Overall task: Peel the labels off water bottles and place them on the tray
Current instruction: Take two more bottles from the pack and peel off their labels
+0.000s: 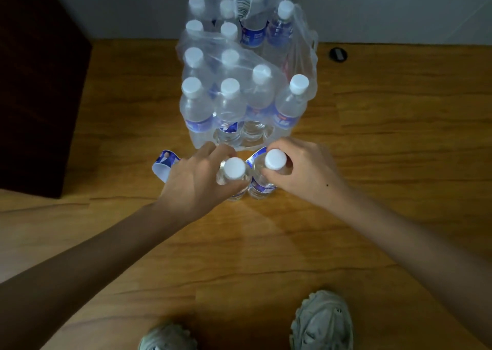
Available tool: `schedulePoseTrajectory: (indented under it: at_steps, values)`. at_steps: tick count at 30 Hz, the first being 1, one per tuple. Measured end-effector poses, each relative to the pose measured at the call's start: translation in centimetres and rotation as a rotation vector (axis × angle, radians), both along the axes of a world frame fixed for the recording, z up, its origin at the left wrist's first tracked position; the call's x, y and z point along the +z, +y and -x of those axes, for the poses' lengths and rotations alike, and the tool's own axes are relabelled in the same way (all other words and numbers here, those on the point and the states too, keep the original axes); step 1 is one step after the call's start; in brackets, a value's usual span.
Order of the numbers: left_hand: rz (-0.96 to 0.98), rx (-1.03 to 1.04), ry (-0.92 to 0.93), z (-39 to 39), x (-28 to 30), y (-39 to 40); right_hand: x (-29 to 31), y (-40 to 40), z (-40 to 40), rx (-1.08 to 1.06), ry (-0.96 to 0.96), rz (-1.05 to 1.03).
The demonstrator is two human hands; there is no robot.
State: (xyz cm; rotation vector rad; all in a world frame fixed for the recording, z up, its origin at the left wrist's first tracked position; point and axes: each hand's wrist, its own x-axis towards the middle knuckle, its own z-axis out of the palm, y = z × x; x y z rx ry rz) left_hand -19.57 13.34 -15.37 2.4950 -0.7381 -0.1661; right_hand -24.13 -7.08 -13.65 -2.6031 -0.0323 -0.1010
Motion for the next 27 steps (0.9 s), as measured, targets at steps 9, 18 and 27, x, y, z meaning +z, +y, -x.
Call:
schedulePoseTrajectory:
  at_steps: [9,18,27]
  values:
    - [0.197,-0.042,0.189,0.9,-3.1,0.1,0.2,0.3,1.2,-0.07,-0.048,0.0]
    - [0.425,0.178,0.348,-0.1,1.4,2.7,1.7,0.8,2.5,0.05,-0.444,0.02]
    - [0.717,0.185,0.507,0.2,5.9,3.3,2.7,4.8,3.0,0.135,0.271,-0.568]
